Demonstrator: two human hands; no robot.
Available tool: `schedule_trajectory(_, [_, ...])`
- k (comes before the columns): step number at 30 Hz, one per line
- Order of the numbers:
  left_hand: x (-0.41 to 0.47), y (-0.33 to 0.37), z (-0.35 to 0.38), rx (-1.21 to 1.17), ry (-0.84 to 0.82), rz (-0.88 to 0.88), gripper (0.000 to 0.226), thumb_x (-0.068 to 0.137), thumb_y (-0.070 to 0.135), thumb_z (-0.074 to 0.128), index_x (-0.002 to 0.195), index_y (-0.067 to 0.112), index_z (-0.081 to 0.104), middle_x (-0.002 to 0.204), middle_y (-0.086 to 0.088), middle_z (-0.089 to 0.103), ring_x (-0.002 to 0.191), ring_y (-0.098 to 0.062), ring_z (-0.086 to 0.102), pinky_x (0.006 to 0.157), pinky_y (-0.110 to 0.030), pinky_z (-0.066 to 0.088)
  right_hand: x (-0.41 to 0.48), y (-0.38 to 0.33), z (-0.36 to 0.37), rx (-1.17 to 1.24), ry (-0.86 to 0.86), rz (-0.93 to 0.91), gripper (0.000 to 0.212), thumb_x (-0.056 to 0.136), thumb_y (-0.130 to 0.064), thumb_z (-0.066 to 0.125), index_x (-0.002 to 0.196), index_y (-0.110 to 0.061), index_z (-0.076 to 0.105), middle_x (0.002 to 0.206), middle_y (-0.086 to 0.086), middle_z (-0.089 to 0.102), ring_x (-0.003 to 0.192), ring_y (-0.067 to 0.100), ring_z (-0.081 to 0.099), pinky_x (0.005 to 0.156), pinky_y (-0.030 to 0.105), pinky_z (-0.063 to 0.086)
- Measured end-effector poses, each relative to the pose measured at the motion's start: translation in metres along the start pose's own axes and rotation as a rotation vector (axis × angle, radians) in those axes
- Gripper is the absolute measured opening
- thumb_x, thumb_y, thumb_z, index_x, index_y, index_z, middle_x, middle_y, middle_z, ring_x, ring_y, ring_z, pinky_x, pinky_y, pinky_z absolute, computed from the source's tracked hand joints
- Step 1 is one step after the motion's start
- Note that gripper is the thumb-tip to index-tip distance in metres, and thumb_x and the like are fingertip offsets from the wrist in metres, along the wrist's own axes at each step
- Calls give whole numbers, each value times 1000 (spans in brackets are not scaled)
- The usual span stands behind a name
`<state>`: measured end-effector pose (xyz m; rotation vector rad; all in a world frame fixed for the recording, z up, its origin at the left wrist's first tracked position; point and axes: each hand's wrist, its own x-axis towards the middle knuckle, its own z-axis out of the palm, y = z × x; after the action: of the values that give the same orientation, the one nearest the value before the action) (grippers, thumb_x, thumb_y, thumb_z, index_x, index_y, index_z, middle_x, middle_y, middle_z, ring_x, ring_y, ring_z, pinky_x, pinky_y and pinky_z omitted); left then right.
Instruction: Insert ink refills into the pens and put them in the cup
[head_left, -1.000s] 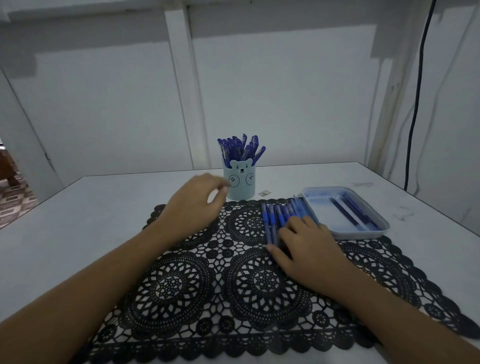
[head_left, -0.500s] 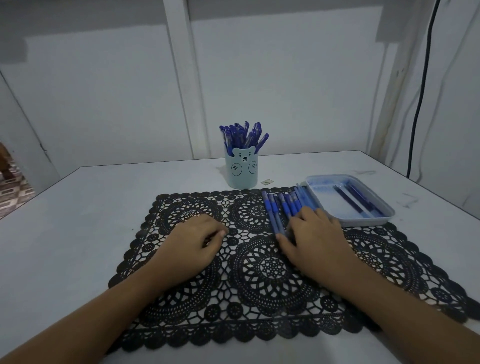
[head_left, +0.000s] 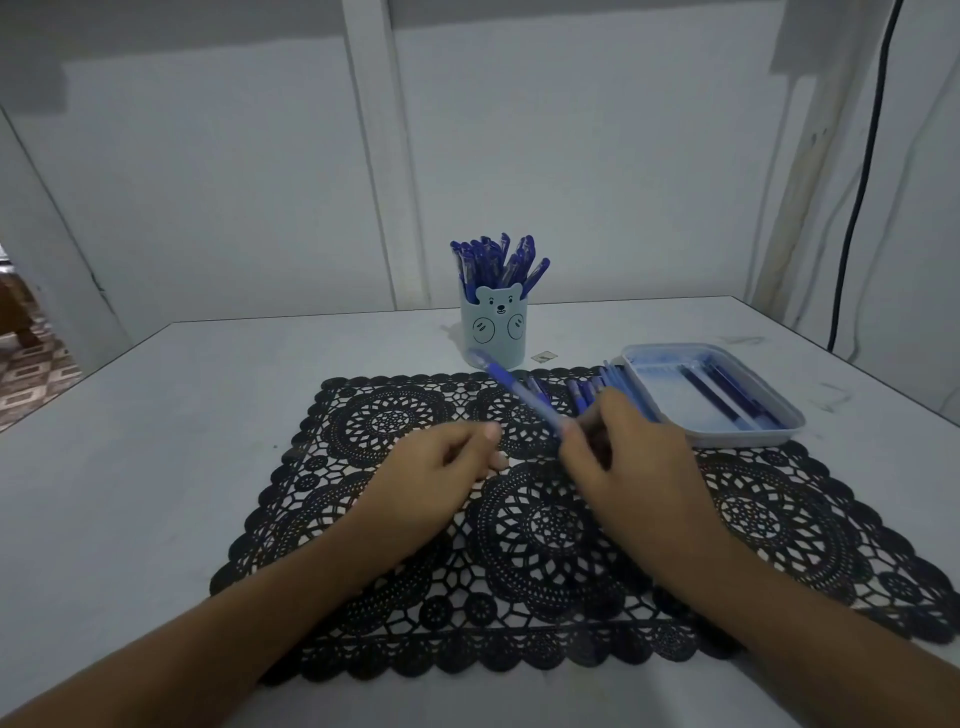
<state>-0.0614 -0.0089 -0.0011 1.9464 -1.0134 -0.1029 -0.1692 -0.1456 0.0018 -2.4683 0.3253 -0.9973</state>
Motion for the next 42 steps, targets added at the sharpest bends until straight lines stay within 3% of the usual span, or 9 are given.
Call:
schedule_trajectory(3, [3,10,2,-279,-10,-187,33,82,46,45,92,19,62,79,4,71,73,-7,66,63,-18,48,-7,-5,10,33,-100,-146,16,89,-29,52,78,-19,47,59,-5,58,47,10,52,45,30,46])
schedule_trajectory(8, [2,15,-1,-534,2,-311,8,91,12,51,97,9,57,75,-8,70,64,-17,66,69,-31,55,-8,-7,12,6,-159,-221,44,86,-54,27,77,-20,53,54,-9,48,48,7,45,45,20,32])
schedule_trajectory(13, [0,9,-16,96,6,29,19,95,15,44,100,31,54,67,4,54,54,-2,47,51,-16,40,2,7,3,-178,248,-335,29,87,-29,49,101,-8,63,100,10,57,93,22,50,78,32,40])
schedule_trajectory(16, [-6,-2,-18,506,1,265,27,92,32,37,109,27,57,78,7,55,61,-4,48,53,-19,43,5,16,5,-431,134,-464,38,85,-33,48,113,-11,60,115,10,57,106,27,51,83,41,42])
schedule_trajectory(21, [-5,-13,-19,745,10,504,34,88,38,39,97,21,66,67,9,53,54,-7,47,46,-15,31,2,19,14,-414,-217,-488,23,86,-22,45,100,-12,61,86,2,63,71,18,60,58,30,51])
schedule_trajectory(24, [-1,-22,-18,759,23,600,33,92,33,38,97,17,66,66,6,51,52,-10,44,47,-23,34,1,16,15,-370,-395,-405,23,94,-16,45,116,-13,49,97,2,57,80,18,54,68,31,48])
schedule_trajectory(29, [-1,-26,-17,726,4,612,43,97,38,26,99,17,64,68,6,52,56,-11,48,49,-24,38,-1,17,15,-359,-282,-462,25,90,-32,31,87,-21,53,60,-8,50,41,7,38,31,21,36])
schedule_trajectory(37, [0,-29,-17,714,-4,640,50,99,40,21,95,17,65,67,6,53,56,-11,48,50,-22,39,-4,16,13,-350,-270,-491,33,93,-40,29,81,-21,54,46,-8,48,34,10,39,31,24,34])
schedule_trajectory(42, [-4,-24,-17,728,-9,623,53,99,42,17,95,21,66,70,12,60,56,-6,55,46,-15,36,0,20,12,-348,-295,-501,30,90,-41,35,82,-21,56,59,-10,52,44,6,42,35,22,40])
